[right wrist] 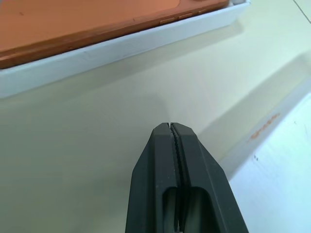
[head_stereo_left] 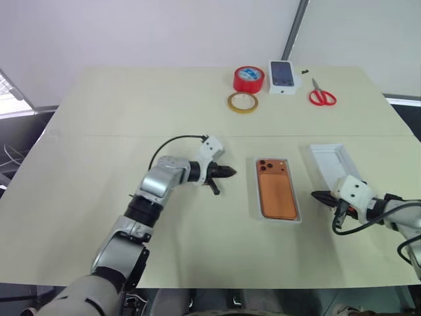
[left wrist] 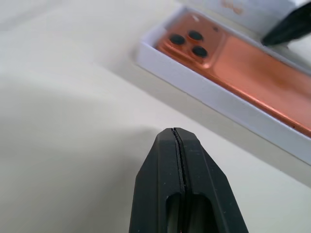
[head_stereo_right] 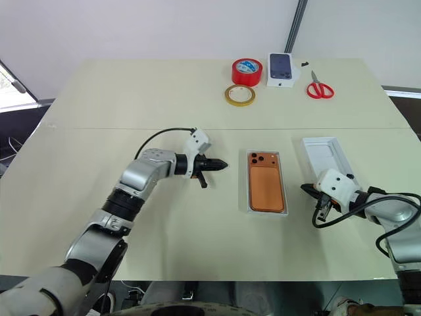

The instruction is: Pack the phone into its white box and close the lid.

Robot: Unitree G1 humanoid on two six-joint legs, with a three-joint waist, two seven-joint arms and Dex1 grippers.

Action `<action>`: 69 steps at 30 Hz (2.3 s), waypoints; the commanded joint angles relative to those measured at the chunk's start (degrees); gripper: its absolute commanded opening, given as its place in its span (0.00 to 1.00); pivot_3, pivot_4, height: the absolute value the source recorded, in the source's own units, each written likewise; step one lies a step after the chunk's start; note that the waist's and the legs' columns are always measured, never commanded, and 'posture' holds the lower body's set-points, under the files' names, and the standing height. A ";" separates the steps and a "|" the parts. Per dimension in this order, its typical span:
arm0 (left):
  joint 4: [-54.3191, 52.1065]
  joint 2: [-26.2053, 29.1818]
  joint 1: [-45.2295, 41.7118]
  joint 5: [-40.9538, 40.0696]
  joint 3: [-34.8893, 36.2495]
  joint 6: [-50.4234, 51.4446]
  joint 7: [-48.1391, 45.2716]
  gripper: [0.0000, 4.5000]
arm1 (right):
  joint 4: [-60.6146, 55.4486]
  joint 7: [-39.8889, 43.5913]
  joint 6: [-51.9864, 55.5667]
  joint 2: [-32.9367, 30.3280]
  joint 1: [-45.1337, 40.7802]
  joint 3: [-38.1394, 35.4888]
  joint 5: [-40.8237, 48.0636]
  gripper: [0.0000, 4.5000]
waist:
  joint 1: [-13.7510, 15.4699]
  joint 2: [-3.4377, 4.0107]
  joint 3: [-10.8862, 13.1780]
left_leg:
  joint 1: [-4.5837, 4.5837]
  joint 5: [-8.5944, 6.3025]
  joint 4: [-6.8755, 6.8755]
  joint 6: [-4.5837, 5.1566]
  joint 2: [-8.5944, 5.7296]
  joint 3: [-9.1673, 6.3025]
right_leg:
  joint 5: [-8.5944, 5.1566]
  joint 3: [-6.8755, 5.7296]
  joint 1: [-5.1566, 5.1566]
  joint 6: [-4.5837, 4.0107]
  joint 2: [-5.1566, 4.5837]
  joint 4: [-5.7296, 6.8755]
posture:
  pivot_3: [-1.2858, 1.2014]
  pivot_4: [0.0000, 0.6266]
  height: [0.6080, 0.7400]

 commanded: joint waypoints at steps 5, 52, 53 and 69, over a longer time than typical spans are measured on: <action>-3.92 3.10 1.22 -4.92 5.46 0.36 -0.82 0.12 | -7.13 0.19 12.01 0.89 -1.85 -5.86 12.39 0.12 | -0.09 0.00 0.00 | 0.00 0.00 0.00 0.00 0.01 0.00 | 0.00 0.00 0.00 0.00 0.00 0.01 | 0.52 0.24 1.00; -17.89 12.62 18.06 -7.65 4.00 -31.87 -12.25 0.99 | -4.65 -24.12 90.14 -2.92 -41.09 14.69 16.76 1.00 | -0.15 0.13 0.01 | -0.49 -0.20 -0.07 0.36 0.05 0.06 | 0.01 0.04 -0.55 -0.02 -0.07 -0.01 | 0.52 0.24 1.00; -18.59 12.53 18.56 -7.63 3.88 -31.64 -11.93 0.99 | -3.88 -24.26 89.67 -3.07 -41.48 15.19 16.36 1.00 | -0.15 0.13 0.01 | -0.50 -0.20 -0.06 0.36 0.05 0.06 | 0.01 0.04 -0.57 -0.02 -0.07 0.00 | 0.52 0.24 1.00; -22.18 11.62 21.01 -7.57 3.47 -29.48 -8.58 0.99 | 1.93 -23.21 85.31 -3.96 -43.39 19.70 14.95 1.00 | -0.24 0.13 0.00 | -0.51 -0.20 -0.06 0.36 0.05 0.06 | 0.01 0.04 -0.57 -0.02 -0.07 -0.01 | 0.52 0.24 1.00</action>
